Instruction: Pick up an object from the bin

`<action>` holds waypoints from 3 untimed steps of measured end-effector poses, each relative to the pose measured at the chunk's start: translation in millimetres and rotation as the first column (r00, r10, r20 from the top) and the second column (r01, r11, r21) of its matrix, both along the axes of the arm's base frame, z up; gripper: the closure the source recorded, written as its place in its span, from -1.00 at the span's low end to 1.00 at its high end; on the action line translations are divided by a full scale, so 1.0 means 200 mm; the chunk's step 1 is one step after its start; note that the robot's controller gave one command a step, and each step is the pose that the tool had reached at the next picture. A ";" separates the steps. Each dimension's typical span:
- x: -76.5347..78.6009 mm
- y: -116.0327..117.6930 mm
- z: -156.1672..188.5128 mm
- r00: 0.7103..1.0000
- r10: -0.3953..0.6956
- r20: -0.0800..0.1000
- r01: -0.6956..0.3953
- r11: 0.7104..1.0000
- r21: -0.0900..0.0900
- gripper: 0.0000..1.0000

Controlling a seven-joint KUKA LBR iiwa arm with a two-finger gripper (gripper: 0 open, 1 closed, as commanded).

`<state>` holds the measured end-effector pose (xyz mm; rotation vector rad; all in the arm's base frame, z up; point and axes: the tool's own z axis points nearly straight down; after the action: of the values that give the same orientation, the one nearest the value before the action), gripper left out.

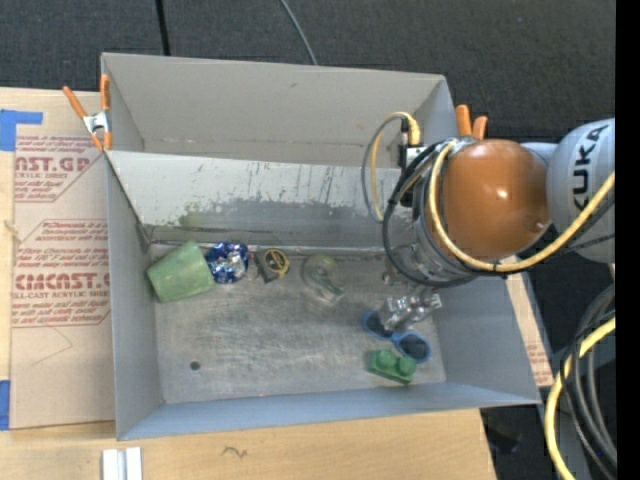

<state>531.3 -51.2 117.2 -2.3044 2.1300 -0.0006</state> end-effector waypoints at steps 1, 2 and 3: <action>0.00 0.01 -0.01 1.000 0.001 -0.003 -0.001 1.000 0.002 -1.00; -0.15 0.05 -0.16 0.931 0.366 -0.005 -0.366 0.931 0.002 -1.00; -0.14 0.05 -0.14 0.931 0.365 0.000 -0.365 0.931 0.000 1.00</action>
Offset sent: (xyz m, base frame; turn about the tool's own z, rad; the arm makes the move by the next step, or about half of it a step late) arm 0.0000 0.0000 0.0000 0.0000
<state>503.3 -41.2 88.9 -2.6595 1.6651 0.0000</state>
